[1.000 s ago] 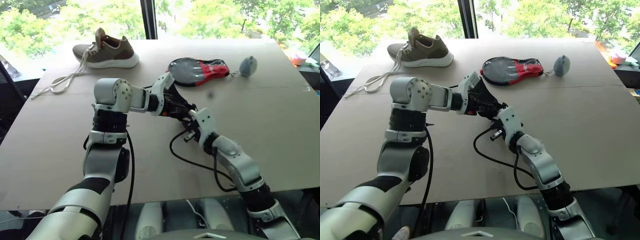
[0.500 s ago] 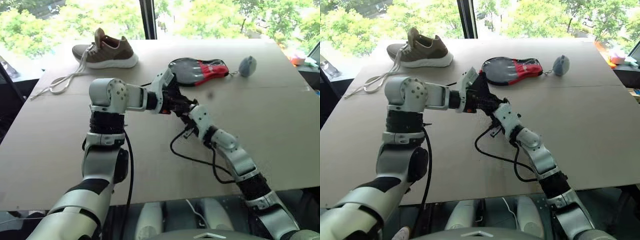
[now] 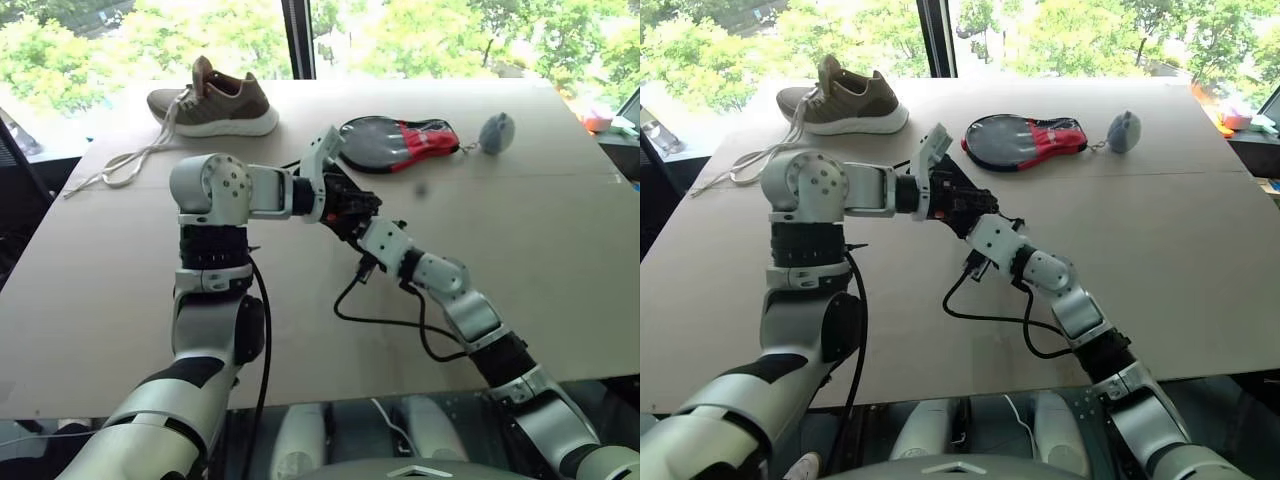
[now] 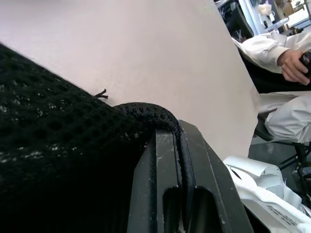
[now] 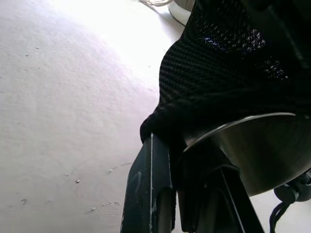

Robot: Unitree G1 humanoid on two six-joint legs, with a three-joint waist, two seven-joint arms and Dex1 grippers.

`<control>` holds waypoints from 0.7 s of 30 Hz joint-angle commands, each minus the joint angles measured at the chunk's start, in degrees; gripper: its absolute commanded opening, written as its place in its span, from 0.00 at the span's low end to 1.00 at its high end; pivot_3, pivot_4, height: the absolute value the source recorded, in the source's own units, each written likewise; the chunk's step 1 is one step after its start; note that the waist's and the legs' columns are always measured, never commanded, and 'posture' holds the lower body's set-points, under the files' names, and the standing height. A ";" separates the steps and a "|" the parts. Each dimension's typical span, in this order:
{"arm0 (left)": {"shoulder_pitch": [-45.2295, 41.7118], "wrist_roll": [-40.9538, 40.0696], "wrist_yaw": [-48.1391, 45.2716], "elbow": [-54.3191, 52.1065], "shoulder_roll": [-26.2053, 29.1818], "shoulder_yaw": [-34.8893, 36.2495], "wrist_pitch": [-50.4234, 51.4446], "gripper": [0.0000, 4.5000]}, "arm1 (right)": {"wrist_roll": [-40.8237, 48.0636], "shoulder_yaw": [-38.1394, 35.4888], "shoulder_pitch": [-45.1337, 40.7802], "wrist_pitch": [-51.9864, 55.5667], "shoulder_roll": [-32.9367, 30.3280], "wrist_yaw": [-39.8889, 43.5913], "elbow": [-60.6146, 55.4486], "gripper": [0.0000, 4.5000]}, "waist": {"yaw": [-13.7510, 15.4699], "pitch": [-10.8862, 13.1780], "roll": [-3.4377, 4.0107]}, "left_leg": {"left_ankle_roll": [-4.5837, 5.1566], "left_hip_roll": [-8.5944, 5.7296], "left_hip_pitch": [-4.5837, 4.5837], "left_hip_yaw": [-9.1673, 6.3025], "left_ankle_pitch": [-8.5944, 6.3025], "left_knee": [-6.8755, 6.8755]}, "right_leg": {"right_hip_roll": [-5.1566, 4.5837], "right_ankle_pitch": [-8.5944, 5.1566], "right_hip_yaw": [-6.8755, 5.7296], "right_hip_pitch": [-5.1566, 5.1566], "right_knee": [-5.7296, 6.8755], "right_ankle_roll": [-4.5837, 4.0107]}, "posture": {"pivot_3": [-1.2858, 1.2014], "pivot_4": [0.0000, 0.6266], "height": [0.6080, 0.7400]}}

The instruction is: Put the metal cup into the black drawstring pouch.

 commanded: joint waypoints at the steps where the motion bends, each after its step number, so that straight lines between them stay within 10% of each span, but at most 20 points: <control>1: 1.38 -4.23 0.62 -4.20 -1.50 1.00 1.08 0.00 | 2.11 -3.48 -1.79 -0.56 1.09 -0.70 -0.09 0.01 | 0.00 0.00 0.00 | 0.00 0.01 0.00 0.00 0.00 0.00 | 0.00 0.00 0.00 0.00 0.02 0.00 | 0.52 0.24 1.00; 17: 3.07 -7.27 5.96 -5.99 -3.75 4.51 1.08 0.00 | 12.95 -12.78 -2.23 11.40 7.97 -2.18 -0.67 0.01 | -0.03 0.00 0.00 | -0.02 -0.01 0.06 -0.01 0.01 0.08 | -0.04 0.00 0.02 -0.02 0.29 -0.01 | 0.52 0.24 1.00; 21: 2.51 -6.59 6.78 -5.12 -5.29 5.65 1.03 0.00 | 9.82 -5.86 -1.79 6.19 7.46 3.63 -4.09 0.01 | -0.06 0.00 0.00 | -0.03 -0.05 0.06 0.01 0.02 0.10 | -0.07 0.00 0.03 -0.02 0.30 -0.01 | 0.52 0.24 1.00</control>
